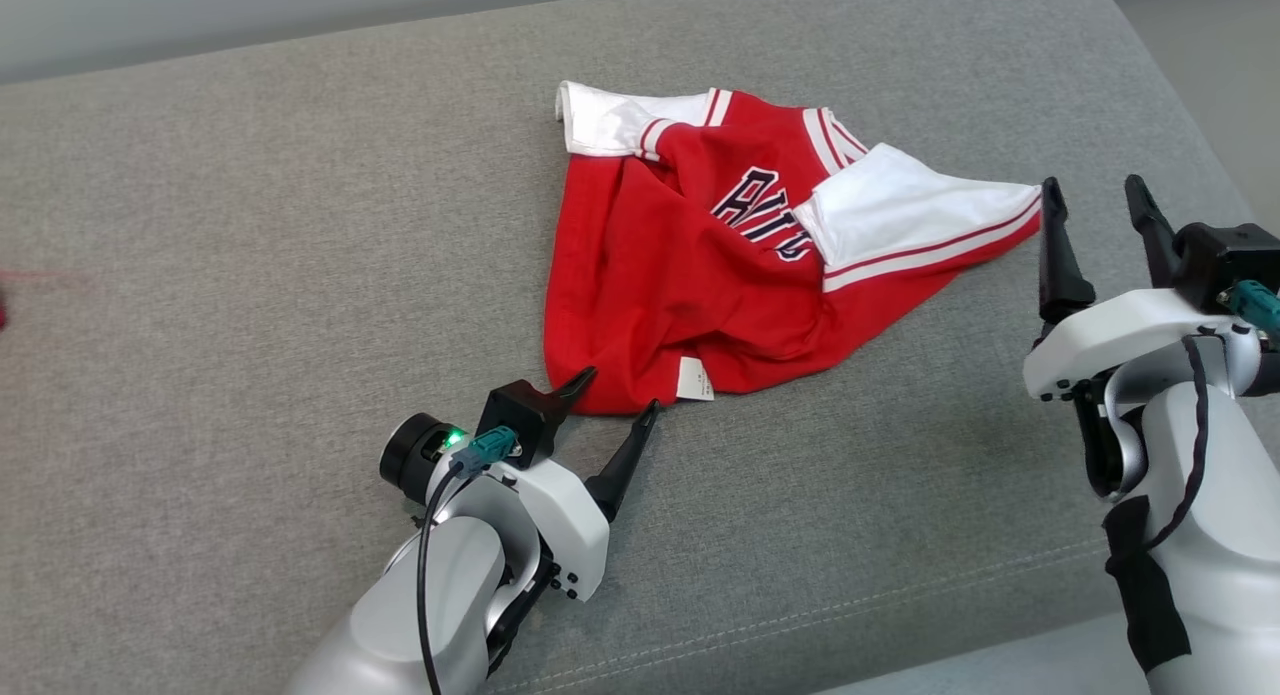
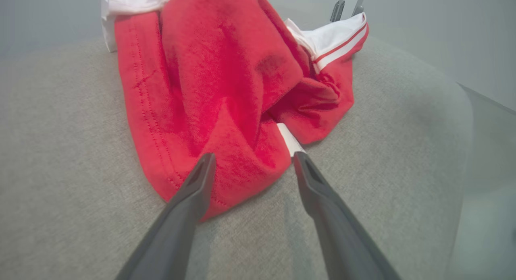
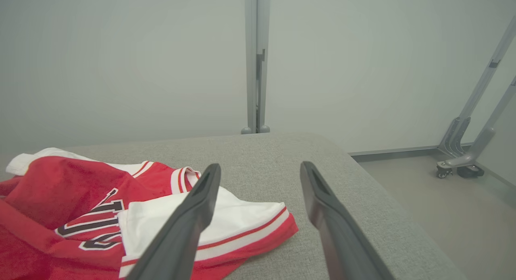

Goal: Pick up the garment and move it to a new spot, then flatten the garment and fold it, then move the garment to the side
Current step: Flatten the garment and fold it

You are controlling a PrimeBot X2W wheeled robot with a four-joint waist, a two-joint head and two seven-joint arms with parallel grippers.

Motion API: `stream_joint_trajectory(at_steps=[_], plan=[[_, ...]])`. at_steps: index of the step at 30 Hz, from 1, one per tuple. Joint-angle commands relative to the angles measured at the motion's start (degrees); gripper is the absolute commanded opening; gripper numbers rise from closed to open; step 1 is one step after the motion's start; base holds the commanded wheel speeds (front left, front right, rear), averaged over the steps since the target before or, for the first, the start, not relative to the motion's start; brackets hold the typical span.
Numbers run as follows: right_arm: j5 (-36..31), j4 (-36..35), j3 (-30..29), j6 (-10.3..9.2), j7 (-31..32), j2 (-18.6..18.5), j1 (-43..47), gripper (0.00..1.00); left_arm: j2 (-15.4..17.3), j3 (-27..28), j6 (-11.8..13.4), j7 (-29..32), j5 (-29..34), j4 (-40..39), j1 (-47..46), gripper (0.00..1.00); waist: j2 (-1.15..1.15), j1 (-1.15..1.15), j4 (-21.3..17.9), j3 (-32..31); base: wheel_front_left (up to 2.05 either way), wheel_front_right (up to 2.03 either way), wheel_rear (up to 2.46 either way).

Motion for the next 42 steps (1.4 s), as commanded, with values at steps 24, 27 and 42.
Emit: stream_joint_trajectory(at_steps=[24, 27, 42], plan=[[10.03, -17.64, 11.59, 0.07, -0.76, -1.48, 9.76, 1.0, 3.51, 9.95, 2.55, -0.34, 8.97, 1.45, -3.49, 0.0, 0.0, 0.0, -3.86, 0.3, 0.0, 0.0, 0.0], [10.15, -17.02, 11.25, 0.07, -0.76, -1.66, 10.15, 1.0, 5.98, 11.55, 1.73, -0.34, 9.86, -1.32, -3.73, 0.0, 0.0, 0.0, -1.68, -0.38, 0.0, 0.0, 0.0], [11.6, -13.17, 13.52, 0.07, -0.76, -1.3, 10.98, 1.0, 19.91, 3.55, -2.35, 4.06, 9.38, 2.37, -4.71, 0.0, 0.0, 0.0, 7.05, -3.16, 0.0, 0.0, 0.0]])
